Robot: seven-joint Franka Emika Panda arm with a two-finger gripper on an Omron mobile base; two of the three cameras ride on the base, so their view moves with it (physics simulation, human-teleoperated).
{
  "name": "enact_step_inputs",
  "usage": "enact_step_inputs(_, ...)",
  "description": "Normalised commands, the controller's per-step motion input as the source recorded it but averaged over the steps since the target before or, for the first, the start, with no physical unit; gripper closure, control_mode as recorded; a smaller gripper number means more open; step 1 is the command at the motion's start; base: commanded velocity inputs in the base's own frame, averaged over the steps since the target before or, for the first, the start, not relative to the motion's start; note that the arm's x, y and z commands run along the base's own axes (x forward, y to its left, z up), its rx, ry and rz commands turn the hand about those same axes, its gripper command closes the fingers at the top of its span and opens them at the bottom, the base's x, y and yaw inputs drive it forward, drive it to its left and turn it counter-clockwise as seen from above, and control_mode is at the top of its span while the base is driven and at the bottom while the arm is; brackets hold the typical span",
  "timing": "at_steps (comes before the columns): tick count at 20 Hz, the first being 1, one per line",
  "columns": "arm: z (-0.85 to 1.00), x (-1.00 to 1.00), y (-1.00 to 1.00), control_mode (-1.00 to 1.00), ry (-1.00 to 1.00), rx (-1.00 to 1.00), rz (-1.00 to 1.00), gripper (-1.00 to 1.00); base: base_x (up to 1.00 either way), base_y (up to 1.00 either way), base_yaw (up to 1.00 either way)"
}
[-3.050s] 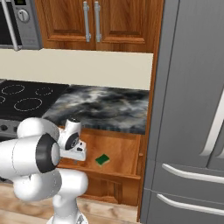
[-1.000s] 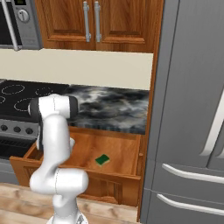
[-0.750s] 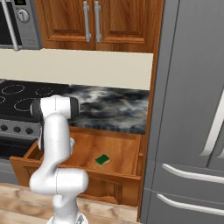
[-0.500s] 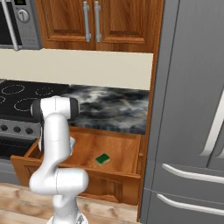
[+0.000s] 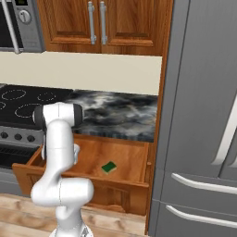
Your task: Restock the sink supplies by placing the sponge and soap dispenser on the counter and next to the sink. Make sure the soap dispenser is upright.
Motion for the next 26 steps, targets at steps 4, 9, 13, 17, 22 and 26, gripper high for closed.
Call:
enact_step_inputs(4,-0.09,0.08,0.00,-1.00,0.00,0.00,0.00,1.00,0.00,0.00,0.00)
enact_step_inputs(9,-0.02,0.00,-0.03,-1.00,0.00,0.00,0.00,1.00,0.00,0.00,0.00)
enact_step_inputs(13,0.00,0.00,-0.02,-1.00,0.00,0.00,0.00,1.00,0.00,0.00,0.00)
enact_step_inputs(17,0.42,0.00,-0.06,-1.00,-0.04,0.00,0.00,1.00,0.00,0.00,0.00)
enact_step_inputs(22,0.95,-0.20,-0.01,-1.00,-0.03,0.00,-0.01,1.00,0.00,0.00,0.00)
enact_step_inputs(26,0.99,-0.39,0.00,-1.00,0.00,0.00,-0.05,1.00,0.00,0.00,0.00)
